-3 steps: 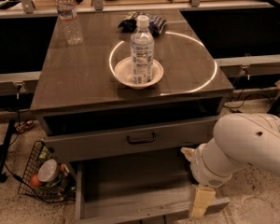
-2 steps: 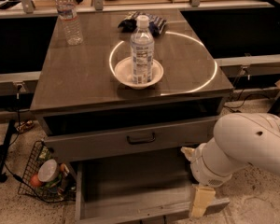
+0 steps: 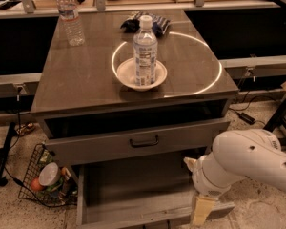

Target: Close middle drawer

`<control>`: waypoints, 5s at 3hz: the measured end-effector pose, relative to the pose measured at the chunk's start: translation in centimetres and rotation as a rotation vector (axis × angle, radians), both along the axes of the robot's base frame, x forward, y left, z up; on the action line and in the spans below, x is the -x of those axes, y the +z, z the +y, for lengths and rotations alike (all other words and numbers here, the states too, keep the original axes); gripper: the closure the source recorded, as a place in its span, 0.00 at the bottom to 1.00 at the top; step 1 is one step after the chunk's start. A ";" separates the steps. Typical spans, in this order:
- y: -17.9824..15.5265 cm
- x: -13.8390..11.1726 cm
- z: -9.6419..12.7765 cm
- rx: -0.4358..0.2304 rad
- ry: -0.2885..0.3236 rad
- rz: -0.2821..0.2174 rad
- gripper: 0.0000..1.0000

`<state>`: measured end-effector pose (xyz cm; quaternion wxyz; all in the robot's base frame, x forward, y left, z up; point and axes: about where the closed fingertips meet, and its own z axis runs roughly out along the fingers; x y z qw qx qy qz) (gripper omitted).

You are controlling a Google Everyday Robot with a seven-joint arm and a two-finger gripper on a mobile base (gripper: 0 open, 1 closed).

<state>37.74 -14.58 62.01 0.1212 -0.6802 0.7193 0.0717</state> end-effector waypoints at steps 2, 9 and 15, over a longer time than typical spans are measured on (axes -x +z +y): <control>-7.7 -2.8 -1.8 0.007 0.008 -0.036 0.00; -18.7 -5.2 -2.4 -0.089 0.088 -0.048 0.84; -16.5 -4.9 -0.9 -0.117 0.078 -0.112 0.06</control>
Offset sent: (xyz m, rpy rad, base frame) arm 0.0438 -0.0256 -0.1141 -0.0063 -0.0579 0.0127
